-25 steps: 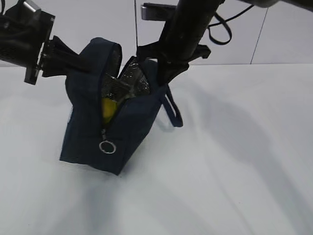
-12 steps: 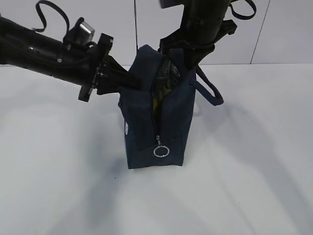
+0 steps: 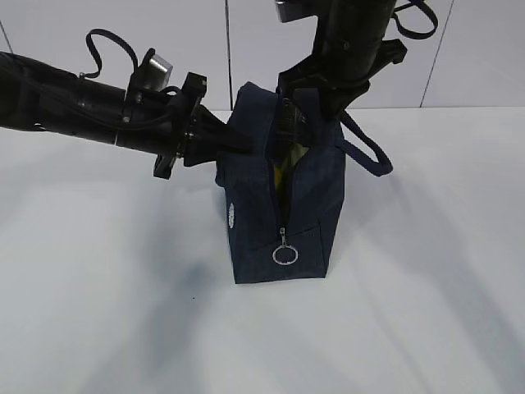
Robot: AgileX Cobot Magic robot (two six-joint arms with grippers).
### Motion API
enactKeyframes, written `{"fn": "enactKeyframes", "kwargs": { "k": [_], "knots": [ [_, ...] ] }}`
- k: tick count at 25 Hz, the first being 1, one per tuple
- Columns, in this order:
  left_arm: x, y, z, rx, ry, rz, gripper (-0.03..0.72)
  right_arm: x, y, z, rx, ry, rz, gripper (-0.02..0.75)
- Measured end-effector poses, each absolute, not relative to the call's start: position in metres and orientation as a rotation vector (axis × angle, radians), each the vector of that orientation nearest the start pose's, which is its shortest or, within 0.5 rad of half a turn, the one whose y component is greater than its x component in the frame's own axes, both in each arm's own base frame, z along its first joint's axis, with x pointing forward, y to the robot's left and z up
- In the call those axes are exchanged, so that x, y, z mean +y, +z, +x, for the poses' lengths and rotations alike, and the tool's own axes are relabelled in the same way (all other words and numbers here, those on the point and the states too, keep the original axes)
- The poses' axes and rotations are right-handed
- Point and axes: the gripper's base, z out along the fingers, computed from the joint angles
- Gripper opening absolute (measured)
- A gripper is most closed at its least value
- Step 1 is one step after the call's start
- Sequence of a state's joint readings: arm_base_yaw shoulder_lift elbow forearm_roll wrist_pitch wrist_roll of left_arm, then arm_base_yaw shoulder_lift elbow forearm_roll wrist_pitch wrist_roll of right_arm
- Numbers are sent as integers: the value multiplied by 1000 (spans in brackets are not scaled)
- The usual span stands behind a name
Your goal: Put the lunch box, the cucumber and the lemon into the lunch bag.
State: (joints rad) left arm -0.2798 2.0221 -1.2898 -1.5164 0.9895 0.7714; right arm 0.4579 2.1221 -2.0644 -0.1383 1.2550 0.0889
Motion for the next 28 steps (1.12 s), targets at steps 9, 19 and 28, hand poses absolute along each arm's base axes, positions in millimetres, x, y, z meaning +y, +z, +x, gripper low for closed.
{"fn": "enactKeyframes", "kwargs": {
  "k": [9,19,28],
  "knots": [
    [-186,194,371,2417,-1625,78,-1,198,288,417,2736,37,-520,177],
    [-187,195,370,2412,-1647,105,65,198,290,416,2734,51,-515,503],
    [-190,203,364,2345,-1779,172,301,188,344,399,2610,72,-488,501]
  ]
}}
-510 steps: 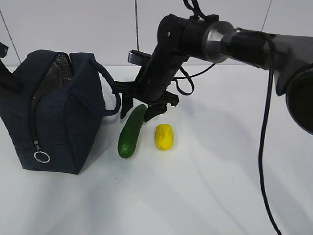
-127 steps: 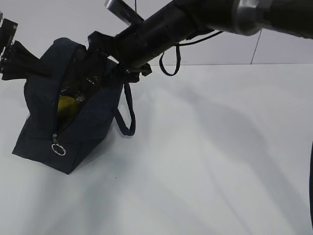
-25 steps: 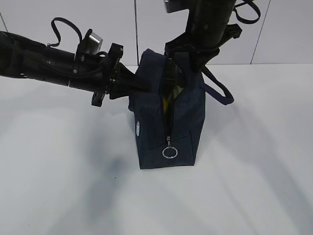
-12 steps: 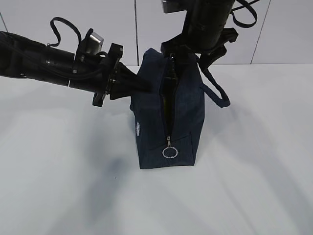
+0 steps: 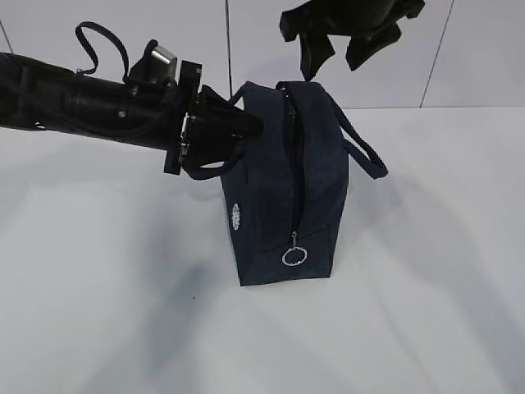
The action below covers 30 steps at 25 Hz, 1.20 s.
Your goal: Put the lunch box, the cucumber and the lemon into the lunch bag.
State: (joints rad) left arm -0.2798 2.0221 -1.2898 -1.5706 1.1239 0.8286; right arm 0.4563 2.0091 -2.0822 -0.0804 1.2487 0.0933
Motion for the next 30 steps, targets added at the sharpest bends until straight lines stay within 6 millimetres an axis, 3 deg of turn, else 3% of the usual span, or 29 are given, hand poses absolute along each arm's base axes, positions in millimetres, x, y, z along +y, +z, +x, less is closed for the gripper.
{"fn": "enactKeyframes", "kwargs": {
  "k": [12,23,30],
  "knots": [
    [-169,222,384,2230,-1794,139,310,164,419,358,2426,66,-495,498],
    [-135,261,411,2351,-1588,206,300,151,442,328,2385,86,-513,498],
    [-120,302,399,2531,-1217,344,258,130,456,285,2369,89,-511,498]
  ]
}}
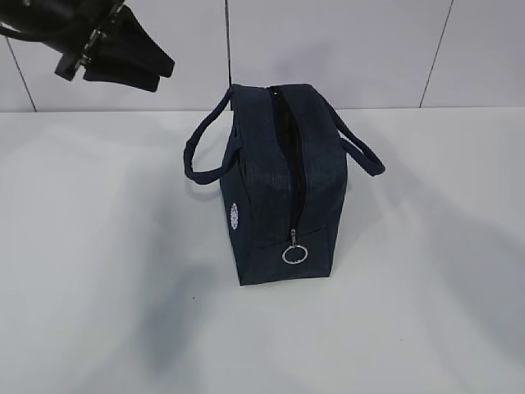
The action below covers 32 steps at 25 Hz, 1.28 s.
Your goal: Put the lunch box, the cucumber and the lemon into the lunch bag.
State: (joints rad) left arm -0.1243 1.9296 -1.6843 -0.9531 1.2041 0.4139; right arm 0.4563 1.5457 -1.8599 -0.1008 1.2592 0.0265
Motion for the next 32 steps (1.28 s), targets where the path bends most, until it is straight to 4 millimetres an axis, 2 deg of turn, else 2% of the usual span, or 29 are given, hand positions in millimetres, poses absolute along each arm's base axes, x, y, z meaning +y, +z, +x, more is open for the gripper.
{"fn": "enactKeyframes", "kwargs": {
  "k": [3,7,12,16,20,23,28,32],
  "knots": [
    [-116,321,390,2526,-1142,364,257,120,454,263,2360,94,-512,498],
    [-112,340,373,2564,-961,411,255,109,444,239,2263,120,-510,498],
    [-114,373,341,2575,-739,468,255,93,410,205,2140,152,-511,498],
    [-125,397,312,2548,-602,520,255,84,381,179,1987,213,-486,498],
    [-139,415,286,2519,-591,549,255,76,358,160,1861,249,-465,498],
    [-145,419,278,2511,-619,565,255,73,346,154,1840,255,-463,498],
    [-145,419,278,2515,-600,565,228,75,339,156,1853,253,-468,498],
    [-152,409,268,2547,-552,626,221,78,325,162,1842,254,-476,493]
  ]
}}
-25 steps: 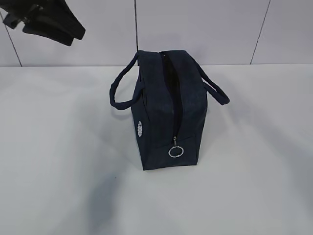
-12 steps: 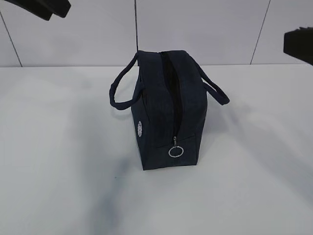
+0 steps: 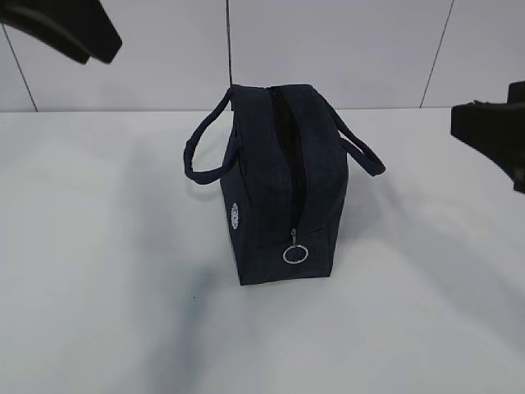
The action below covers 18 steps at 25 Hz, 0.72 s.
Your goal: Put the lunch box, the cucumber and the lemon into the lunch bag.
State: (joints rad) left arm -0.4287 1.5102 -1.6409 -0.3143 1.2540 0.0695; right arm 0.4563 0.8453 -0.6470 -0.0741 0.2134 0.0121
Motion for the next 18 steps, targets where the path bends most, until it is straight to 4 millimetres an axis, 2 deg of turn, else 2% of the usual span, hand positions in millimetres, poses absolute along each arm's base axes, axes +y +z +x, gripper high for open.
{"fn": "enactKeyframes", "kwargs": {
  "k": [5,10,13,18],
  "knots": [
    [-156,384,254,2622,-465,704,219,79,294,160,1759,280,-469,456],
    [-155,370,245,2669,-449,726,219,79,272,155,1618,306,-474,395],
    [-153,367,242,2681,-427,722,219,80,257,155,1635,311,-487,384],
    [-151,366,243,2685,-408,714,219,87,238,167,1728,336,-477,379]
  ]
}}
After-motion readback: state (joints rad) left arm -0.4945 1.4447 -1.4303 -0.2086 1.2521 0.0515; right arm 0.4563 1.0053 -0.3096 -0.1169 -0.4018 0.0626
